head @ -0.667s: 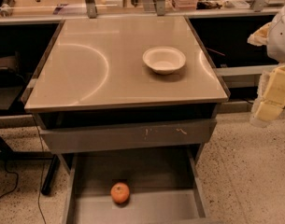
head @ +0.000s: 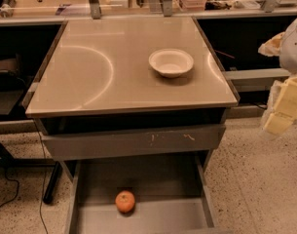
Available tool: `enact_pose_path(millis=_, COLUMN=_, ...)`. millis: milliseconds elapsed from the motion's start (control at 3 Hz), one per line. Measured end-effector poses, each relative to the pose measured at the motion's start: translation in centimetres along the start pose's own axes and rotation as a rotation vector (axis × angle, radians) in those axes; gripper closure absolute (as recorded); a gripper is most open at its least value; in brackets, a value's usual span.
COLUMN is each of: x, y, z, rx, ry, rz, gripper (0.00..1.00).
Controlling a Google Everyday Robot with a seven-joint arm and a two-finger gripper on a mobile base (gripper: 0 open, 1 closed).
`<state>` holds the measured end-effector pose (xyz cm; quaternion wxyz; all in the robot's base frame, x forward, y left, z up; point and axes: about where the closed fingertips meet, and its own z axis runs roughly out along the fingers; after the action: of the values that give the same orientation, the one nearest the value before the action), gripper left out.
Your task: Pick orange from middle drawer and place on counter
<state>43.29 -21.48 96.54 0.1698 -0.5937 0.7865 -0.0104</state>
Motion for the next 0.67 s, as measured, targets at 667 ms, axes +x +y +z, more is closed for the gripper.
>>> enact_pose_path(millis=667, x=-2.9, y=7.0, z=9.7, rx=-0.144, ry=-0.183, rz=0.087, gripper=0.00)
